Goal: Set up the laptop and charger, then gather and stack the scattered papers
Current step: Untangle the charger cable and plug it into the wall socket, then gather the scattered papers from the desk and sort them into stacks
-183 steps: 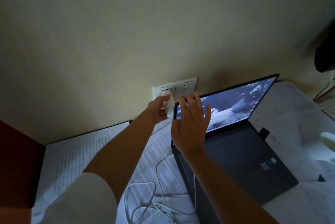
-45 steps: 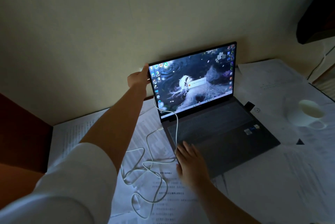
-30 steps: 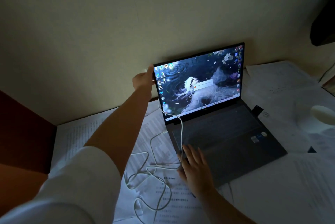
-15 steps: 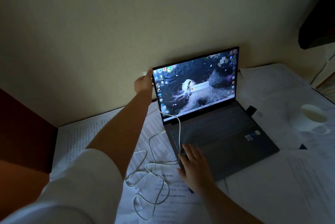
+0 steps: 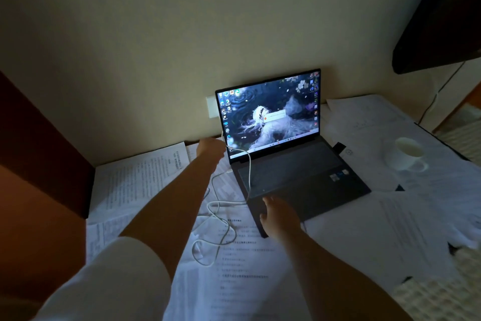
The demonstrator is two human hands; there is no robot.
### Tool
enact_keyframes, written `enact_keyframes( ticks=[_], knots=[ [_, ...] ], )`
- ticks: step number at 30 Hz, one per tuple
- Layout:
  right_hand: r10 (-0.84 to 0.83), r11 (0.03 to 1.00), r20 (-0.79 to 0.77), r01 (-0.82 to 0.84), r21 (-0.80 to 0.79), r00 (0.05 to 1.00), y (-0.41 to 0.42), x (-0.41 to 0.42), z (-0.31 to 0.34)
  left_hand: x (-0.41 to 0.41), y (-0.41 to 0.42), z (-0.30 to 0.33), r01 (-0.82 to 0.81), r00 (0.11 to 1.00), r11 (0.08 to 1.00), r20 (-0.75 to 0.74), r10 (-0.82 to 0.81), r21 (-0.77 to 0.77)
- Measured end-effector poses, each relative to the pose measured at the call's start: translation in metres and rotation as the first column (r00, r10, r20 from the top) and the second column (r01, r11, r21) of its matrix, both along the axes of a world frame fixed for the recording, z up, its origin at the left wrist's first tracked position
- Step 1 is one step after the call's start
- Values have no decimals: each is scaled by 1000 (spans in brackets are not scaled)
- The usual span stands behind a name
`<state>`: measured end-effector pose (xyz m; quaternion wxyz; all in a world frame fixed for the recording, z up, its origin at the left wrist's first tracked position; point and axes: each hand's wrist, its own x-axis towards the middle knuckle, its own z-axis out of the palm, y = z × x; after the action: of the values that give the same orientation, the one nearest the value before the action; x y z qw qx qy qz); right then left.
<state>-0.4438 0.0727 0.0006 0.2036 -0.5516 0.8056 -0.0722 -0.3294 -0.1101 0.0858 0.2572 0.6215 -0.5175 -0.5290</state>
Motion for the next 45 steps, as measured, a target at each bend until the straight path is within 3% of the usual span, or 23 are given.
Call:
enact_keyframes(
  ticks=[3,16,20,26,29,32,38,42,45],
  knots=[
    [54,999,17,-54,-4,998,0,-11,7,-4,28,-11,21,996,999,84,-24,33],
    [337,941,143,-339,-10,931,4,-93,14,-57,122,-29,-190,965,981,192,178,46],
    [348,934,189,-358,18,918,9,-108,17,-69,145,-30,-267,943,963,216,253,41],
    [354,928,215,-371,42,910,16,-113,22,-69,168,-43,-217,920,976,330,210,-16],
    [347,928,263,-370,40,900,19,-108,20,-65,172,-48,-48,842,988,526,118,-145],
    [312,941,295,-337,36,903,11,-106,16,-64,167,-51,147,684,966,727,57,-214],
    [260,961,326,-277,5,909,-43,-92,9,-59,153,-65,334,398,938,916,-52,-92],
    [208,965,386,-253,67,899,-65,-74,0,-44,141,-77,290,324,957,940,-111,13],
    [188,966,417,-244,85,889,-82,-55,-7,-32,129,-88,199,433,980,895,-110,23]
  ],
)
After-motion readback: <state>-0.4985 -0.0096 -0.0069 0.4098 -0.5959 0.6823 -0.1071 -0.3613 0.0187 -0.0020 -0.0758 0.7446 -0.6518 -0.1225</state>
